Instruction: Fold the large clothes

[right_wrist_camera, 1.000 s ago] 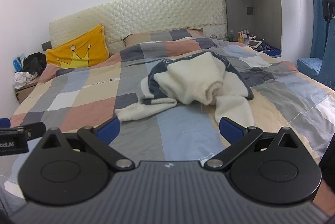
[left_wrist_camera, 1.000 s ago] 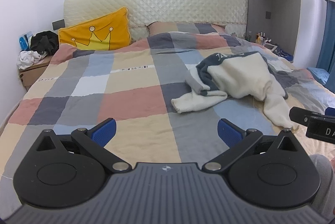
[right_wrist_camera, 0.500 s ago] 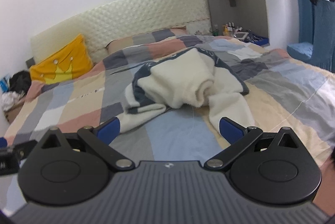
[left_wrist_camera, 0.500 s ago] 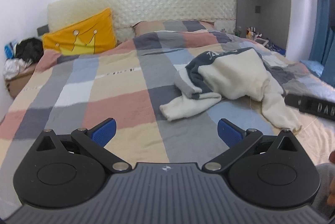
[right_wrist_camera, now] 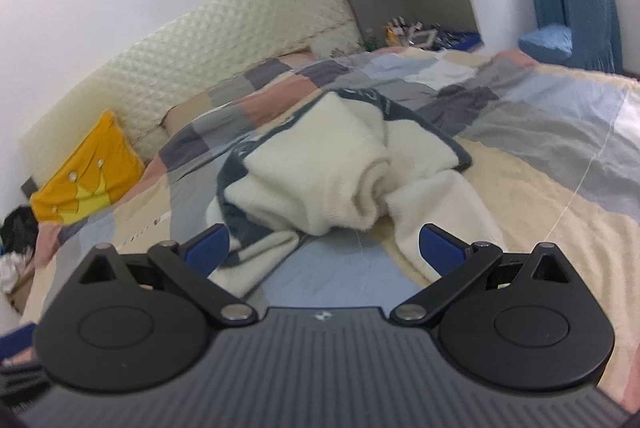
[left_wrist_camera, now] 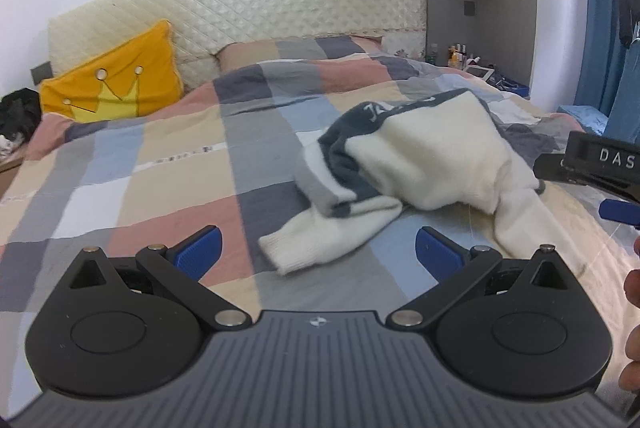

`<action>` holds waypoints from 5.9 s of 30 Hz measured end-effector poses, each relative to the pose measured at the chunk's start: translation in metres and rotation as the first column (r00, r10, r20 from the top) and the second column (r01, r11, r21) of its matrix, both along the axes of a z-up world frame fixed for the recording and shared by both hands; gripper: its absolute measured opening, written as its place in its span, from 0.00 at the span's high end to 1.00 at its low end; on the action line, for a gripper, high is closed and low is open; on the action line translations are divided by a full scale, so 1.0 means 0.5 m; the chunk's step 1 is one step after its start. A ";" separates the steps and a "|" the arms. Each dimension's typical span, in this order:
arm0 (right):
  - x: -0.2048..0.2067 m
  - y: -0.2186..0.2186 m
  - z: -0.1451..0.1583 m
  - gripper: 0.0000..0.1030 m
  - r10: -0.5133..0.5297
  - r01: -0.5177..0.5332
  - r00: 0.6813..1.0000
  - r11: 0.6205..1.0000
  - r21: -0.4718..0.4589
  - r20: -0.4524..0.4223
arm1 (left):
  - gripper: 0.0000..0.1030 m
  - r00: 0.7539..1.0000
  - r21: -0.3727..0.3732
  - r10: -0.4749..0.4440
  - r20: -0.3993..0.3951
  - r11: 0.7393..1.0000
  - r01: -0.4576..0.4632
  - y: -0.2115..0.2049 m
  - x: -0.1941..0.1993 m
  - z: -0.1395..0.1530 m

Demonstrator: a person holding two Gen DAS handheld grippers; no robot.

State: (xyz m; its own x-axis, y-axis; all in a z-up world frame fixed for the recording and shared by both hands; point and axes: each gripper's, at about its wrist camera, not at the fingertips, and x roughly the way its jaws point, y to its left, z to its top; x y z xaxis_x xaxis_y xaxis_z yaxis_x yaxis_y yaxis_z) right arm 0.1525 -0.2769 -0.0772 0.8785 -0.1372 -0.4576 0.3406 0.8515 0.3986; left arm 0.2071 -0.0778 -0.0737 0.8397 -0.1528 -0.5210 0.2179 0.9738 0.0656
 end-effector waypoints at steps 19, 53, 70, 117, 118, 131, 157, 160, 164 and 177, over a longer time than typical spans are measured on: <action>0.120 -0.113 -0.074 0.00 -0.107 0.114 0.990 0.990 0.077 -0.092 | 0.10 0.968 -0.136 -0.238 -0.078 0.965 0.226 -0.195 0.241 -0.134; 0.121 -0.172 -0.145 0.00 -0.267 0.283 0.950 0.956 0.080 -0.164 | 0.78 0.957 -0.411 -0.247 -0.152 0.896 0.166 -0.314 0.373 -0.239; 0.137 -0.036 -0.103 0.00 0.121 -0.120 0.993 0.991 0.059 -0.008 | 0.90 0.992 -0.445 -0.114 -0.058 0.892 0.077 -0.027 0.291 -0.014; 0.115 0.217 -0.189 0.57 0.198 -0.218 0.933 0.976 -0.032 -0.300 | 0.91 0.988 -0.560 0.083 -0.129 0.817 -0.141 0.378 0.017 -0.160; 0.110 0.224 -0.183 0.57 0.223 -0.244 0.934 0.969 -0.042 -0.279 | 0.91 0.987 -0.566 0.082 -0.135 0.812 -0.145 0.379 0.020 -0.161; 0.077 0.373 -0.097 0.54 0.591 -0.589 0.794 0.690 -0.419 -0.143 | 0.90 0.973 -0.709 -0.057 -0.222 0.695 -0.121 0.430 0.055 -0.193; 0.188 0.344 -0.036 0.53 0.628 -0.616 0.759 0.605 -0.504 -0.174 | 0.60 0.941 -0.822 -0.125 -0.314 0.532 -0.204 0.448 0.059 -0.270; 0.221 0.311 -0.045 0.53 0.632 -0.640 0.758 0.675 -0.367 -0.161 | 0.49 0.936 -0.795 -0.107 -0.337 0.565 -0.221 0.422 0.052 -0.281; 0.226 0.306 -0.060 0.53 0.637 -0.648 0.755 0.692 -0.317 -0.152 | 0.45 0.928 -0.739 -0.114 -0.355 0.642 -0.204 0.378 0.054 -0.294; 0.215 0.305 -0.055 0.53 0.661 -0.665 0.737 0.673 -0.325 -0.139 | 0.94 0.945 -0.740 -0.032 -0.326 0.631 -0.234 0.375 0.055 -0.313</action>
